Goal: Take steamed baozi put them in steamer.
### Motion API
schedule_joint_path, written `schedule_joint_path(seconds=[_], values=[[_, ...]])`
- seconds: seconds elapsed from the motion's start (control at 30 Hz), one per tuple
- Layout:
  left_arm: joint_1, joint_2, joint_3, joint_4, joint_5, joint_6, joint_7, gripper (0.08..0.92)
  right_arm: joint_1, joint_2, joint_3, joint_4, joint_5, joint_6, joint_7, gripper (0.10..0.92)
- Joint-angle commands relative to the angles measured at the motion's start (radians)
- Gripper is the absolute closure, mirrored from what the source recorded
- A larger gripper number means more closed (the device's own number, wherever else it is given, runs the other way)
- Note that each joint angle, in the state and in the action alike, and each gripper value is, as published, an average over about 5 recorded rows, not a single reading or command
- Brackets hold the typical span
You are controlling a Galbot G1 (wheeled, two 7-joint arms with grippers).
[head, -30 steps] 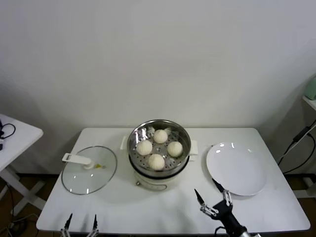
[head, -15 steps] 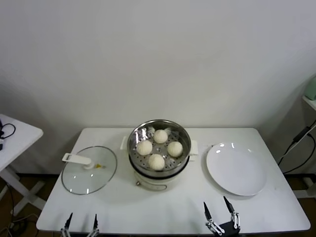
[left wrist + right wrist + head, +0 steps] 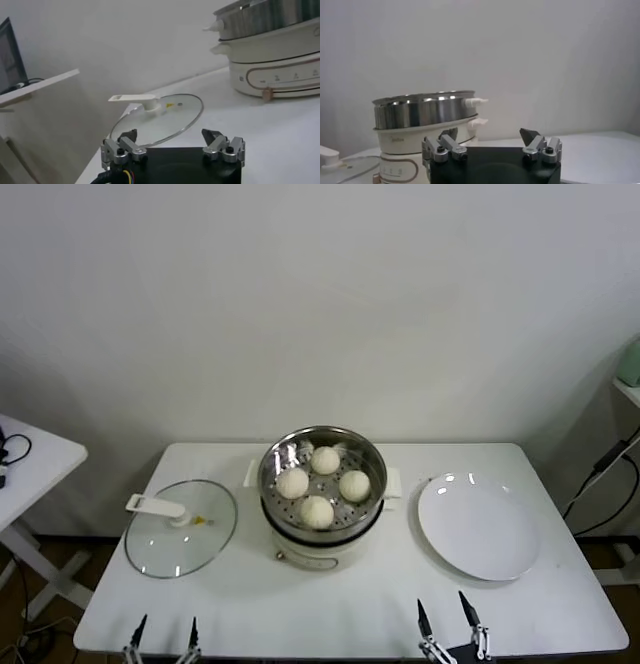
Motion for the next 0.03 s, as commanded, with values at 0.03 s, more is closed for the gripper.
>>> schedule_joint_path(seconds=[0.03], values=[[0.002, -0.029, 0.002, -0.001, 0.001, -0.001, 0.0, 0.177, -0.011, 0.012, -0.007, -0.001, -0.004, 0.019, 0.016, 0.203]])
